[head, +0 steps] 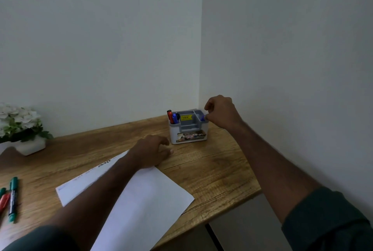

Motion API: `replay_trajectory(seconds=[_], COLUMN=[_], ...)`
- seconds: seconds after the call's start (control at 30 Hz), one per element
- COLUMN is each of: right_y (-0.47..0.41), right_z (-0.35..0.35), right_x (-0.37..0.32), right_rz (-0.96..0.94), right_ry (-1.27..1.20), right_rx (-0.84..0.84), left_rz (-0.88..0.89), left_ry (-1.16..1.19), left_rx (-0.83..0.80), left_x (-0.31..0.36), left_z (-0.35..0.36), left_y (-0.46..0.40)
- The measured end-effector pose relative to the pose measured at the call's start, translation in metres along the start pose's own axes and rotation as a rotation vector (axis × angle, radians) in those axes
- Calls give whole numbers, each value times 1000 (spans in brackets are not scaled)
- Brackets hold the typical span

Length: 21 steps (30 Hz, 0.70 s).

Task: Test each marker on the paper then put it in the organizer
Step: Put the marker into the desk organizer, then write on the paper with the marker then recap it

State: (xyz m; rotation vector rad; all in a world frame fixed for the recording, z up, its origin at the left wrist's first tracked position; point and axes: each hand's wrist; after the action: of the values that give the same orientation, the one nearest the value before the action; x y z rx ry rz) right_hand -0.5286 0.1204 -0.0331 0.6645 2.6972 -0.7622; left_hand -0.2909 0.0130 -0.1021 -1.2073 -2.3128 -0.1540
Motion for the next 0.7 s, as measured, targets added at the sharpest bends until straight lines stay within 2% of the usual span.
replay_trajectory(seconds=[0.17, 0.3, 0.47, 0.7], right_y=[19, 39, 66, 115], right_z=[-7, 9, 56, 120], right_x=[-26, -79, -157, -264], right_rz=[-89, -183, -390, -615], right_ry=[-82, -154, -183, -154], right_rx=[115, 100, -28, -329], left_rz=[-1, 18, -73, -226], left_ry=[6, 35, 40, -60], left_rx=[63, 152, 239, 420], left_x=[-6, -13, -45, -110], left_z=[-15, -33, -70, -124], left_y=[16, 39, 84, 185])
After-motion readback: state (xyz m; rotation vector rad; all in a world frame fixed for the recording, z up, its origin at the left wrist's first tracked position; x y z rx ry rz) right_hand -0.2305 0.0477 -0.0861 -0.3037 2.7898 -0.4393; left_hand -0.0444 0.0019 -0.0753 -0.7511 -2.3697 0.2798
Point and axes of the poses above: each hand's wrist, its own y-axis away from the middle knuckle, its own z-axis out of the palm, x = y × z, and after that the axes turned 11 degrees about y, right-handed
